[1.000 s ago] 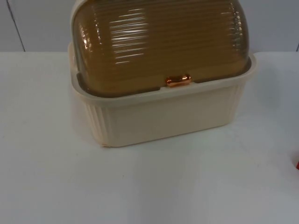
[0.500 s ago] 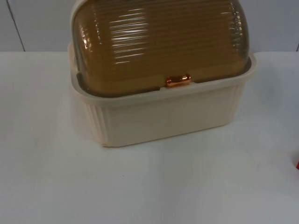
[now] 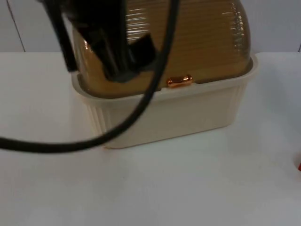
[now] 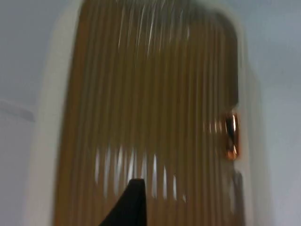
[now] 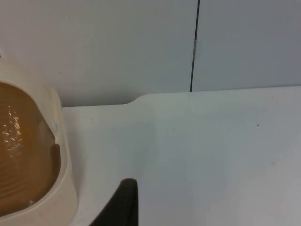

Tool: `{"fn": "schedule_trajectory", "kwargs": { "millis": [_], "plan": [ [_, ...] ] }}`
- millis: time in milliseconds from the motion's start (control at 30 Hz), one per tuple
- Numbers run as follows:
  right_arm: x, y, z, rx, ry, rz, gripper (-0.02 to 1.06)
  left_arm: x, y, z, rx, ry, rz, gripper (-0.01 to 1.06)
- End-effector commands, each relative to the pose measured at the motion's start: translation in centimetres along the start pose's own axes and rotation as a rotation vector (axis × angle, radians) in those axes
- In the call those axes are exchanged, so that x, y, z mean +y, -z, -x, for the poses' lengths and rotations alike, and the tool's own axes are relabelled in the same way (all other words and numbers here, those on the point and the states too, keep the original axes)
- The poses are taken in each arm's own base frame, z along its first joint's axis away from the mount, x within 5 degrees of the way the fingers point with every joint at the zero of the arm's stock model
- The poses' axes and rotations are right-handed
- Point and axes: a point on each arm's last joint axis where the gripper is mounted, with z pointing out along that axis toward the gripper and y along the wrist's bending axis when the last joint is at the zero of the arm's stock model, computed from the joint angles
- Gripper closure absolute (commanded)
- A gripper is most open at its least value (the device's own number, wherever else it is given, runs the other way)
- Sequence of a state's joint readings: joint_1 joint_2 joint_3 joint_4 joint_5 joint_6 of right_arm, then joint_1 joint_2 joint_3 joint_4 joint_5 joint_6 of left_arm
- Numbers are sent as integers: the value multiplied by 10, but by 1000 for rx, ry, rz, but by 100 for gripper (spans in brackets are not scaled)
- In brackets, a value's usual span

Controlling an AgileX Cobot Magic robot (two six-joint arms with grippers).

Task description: Open the box lid with the left hand, place the block into the box with the right hand, then close the box lid with the left hand.

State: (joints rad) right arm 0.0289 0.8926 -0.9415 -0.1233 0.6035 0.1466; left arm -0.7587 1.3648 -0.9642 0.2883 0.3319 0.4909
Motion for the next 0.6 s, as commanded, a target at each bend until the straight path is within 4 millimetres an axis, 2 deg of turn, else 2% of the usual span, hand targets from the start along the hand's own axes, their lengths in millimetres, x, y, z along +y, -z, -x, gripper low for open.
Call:
{"fn": "schedule_trajectory", "kwargs": {
  "millis": [0,100,300,567],
  "plan": [
    [1,1,4,-31,10,3,-1,-2,-8,18,-121,-173,62,1],
    [1,1,4,-31,19,1,-1,-4,-16,22,-161,-250,81,1],
    [-1,1,4,-35,54,-23,-1,-19,-39,18,-93,-471,39,1],
    [-3,1,4,-38,78,-40,-1,-33,-60,9,-62,-393,-25,1]
  ]
}}
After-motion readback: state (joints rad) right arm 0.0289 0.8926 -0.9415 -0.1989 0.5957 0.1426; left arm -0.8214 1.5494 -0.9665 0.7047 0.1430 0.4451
